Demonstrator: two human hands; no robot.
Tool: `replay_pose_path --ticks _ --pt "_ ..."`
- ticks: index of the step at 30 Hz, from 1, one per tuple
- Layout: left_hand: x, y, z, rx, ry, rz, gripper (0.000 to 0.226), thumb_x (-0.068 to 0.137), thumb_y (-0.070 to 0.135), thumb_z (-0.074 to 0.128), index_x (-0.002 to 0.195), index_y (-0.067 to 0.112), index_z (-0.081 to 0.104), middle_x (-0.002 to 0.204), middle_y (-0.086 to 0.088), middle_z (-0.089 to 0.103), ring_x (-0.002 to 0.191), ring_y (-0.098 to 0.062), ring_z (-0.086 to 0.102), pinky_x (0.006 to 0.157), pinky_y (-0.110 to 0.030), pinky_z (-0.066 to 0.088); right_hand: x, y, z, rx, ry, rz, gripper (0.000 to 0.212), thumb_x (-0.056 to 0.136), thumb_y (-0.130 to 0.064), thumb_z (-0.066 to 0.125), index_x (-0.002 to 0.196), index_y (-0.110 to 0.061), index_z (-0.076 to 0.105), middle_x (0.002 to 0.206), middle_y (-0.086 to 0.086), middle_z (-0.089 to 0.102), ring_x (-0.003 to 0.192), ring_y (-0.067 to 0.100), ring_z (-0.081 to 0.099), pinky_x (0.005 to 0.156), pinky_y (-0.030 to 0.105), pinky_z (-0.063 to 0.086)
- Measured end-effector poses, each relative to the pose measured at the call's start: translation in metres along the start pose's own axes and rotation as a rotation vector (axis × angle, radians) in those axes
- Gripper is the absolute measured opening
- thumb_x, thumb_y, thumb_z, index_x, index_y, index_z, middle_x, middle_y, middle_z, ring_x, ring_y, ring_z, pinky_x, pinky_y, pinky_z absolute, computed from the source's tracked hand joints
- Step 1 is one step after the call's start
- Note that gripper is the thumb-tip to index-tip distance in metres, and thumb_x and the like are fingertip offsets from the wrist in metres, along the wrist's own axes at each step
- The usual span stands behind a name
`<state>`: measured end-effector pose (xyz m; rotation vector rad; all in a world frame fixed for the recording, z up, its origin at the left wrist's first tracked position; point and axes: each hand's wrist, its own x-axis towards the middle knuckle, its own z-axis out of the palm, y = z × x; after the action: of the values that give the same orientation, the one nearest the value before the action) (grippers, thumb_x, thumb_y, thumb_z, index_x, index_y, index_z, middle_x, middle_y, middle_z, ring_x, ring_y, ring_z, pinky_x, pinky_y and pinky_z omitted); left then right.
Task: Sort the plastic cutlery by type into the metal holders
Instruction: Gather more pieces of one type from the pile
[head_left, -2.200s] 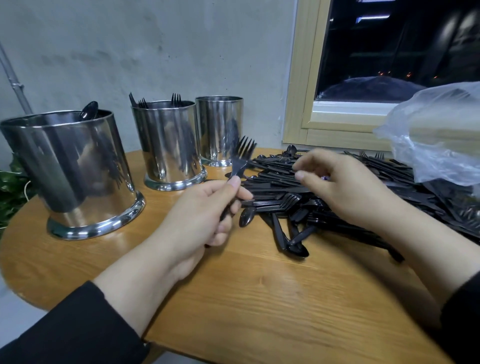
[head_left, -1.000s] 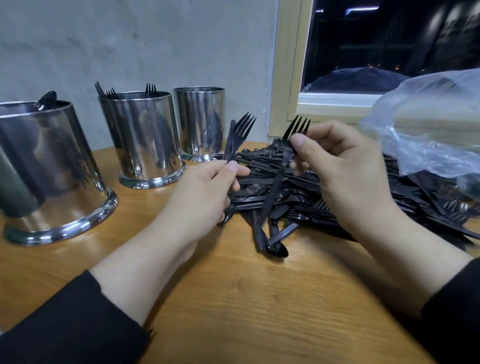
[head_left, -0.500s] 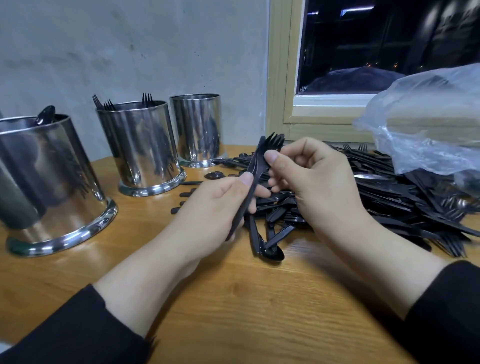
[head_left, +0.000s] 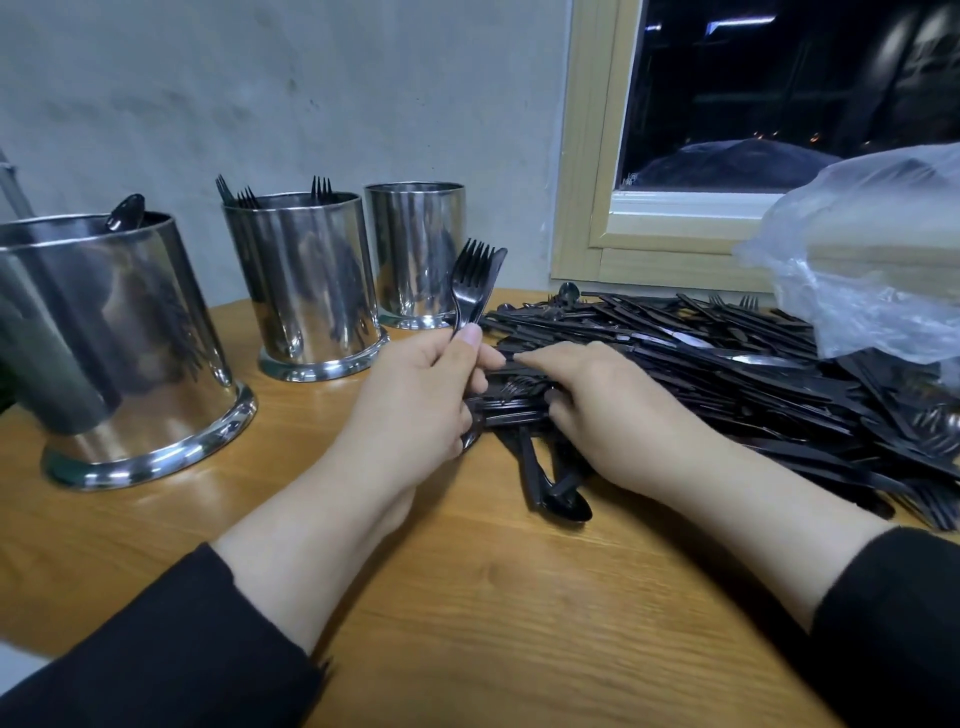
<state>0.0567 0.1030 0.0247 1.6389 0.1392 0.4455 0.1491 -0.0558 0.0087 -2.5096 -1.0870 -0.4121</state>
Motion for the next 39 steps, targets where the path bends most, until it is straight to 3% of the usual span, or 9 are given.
replay_pose_path --ticks 4,11,15,18,21,25,29,33,39 --pt "-0.001 0.002 0.001 0.018 0.001 0.005 0.036 0.107 0.033 0.049 0.092 0.01 0.072 0.072 0.001 0.052 0.044 -0.008 0.035 0.04 -0.021 0.026 0.005 -0.001 0.007 -0.087 -0.049 -0.02 0.051 0.095 -0.014 0.05 0.142 -0.034 0.052 0.134 -0.01 0.055 0.115 0.021 0.047 0.096 0.043 0.043" --pt "0.0 0.002 -0.001 0.023 0.032 0.003 0.035 0.106 0.036 0.051 0.093 0.013 0.073 0.074 0.003 0.053 0.049 -0.009 0.035 0.042 -0.021 0.028 0.005 0.008 0.01 -0.039 0.117 -0.121 0.018 0.096 -0.021 0.064 0.11 -0.026 0.074 0.109 -0.008 0.066 0.101 0.023 0.057 0.09 0.046 0.049" --pt "0.0 0.001 -0.002 0.065 0.042 0.039 0.033 0.106 0.034 0.051 0.093 0.015 0.074 0.071 0.006 0.054 0.05 -0.01 0.038 0.044 -0.022 0.03 0.003 -0.002 -0.018 0.093 0.506 -0.166 0.013 0.096 -0.015 0.065 0.105 -0.016 0.075 0.102 -0.003 0.069 0.095 0.016 0.06 0.086 0.032 0.049" --pt "0.0 0.001 -0.004 0.111 0.046 0.079 0.032 0.106 0.034 0.051 0.093 0.019 0.076 0.066 0.01 0.054 0.049 -0.009 0.04 0.045 -0.022 0.034 -0.008 -0.014 -0.047 0.379 0.721 -0.097 0.012 0.098 -0.017 0.063 0.1 -0.027 0.069 0.088 -0.014 0.065 0.081 -0.002 0.057 0.075 0.012 0.043" --pt "0.001 -0.001 -0.005 0.194 0.049 0.14 0.031 0.106 0.035 0.051 0.091 0.025 0.076 0.065 0.013 0.057 0.049 -0.007 0.044 0.049 -0.025 0.038 -0.013 -0.022 -0.056 0.699 0.661 0.009 0.013 0.096 -0.018 0.067 0.09 -0.029 0.069 0.072 -0.016 0.067 0.069 0.001 0.06 0.068 0.015 0.048" --pt "-0.002 0.001 -0.004 0.278 -0.001 0.164 0.034 0.105 0.039 0.051 0.086 0.025 0.076 0.06 0.009 0.055 0.048 -0.005 0.044 0.051 -0.021 0.038 -0.012 -0.025 -0.049 0.947 0.514 0.112 0.006 0.092 -0.011 0.071 0.086 -0.01 0.069 0.068 0.002 0.071 0.068 0.015 0.07 0.069 0.025 0.056" --pt "-0.005 0.002 -0.002 0.349 -0.094 0.181 0.048 0.104 0.046 0.048 0.092 0.007 0.073 0.08 -0.023 0.063 0.063 -0.011 0.049 0.063 -0.029 0.037 -0.009 -0.028 -0.042 1.13 0.502 0.167 0.007 0.092 -0.007 0.071 0.087 -0.004 0.066 0.07 0.009 0.071 0.073 0.028 0.074 0.074 0.034 0.061" --pt "-0.008 0.004 0.002 0.259 -0.177 0.112 0.043 0.105 0.048 0.044 0.092 0.026 0.078 0.072 0.003 0.067 0.052 -0.009 0.047 0.054 -0.029 0.039 -0.008 -0.028 -0.039 1.116 0.517 0.204 0.009 0.093 -0.008 0.07 0.085 -0.007 0.066 0.07 0.006 0.07 0.073 0.026 0.074 0.078 0.037 0.062" --pt "-0.01 0.004 0.002 0.276 -0.261 0.113 0.024 0.1 0.038 0.059 0.092 0.024 0.076 0.07 0.009 0.063 0.057 -0.014 0.05 0.05 -0.03 0.045 -0.007 -0.027 -0.039 1.076 0.477 0.206 0.008 0.093 -0.011 0.07 0.087 -0.007 0.068 0.075 0.01 0.069 0.071 0.021 0.071 0.069 0.03 0.061"
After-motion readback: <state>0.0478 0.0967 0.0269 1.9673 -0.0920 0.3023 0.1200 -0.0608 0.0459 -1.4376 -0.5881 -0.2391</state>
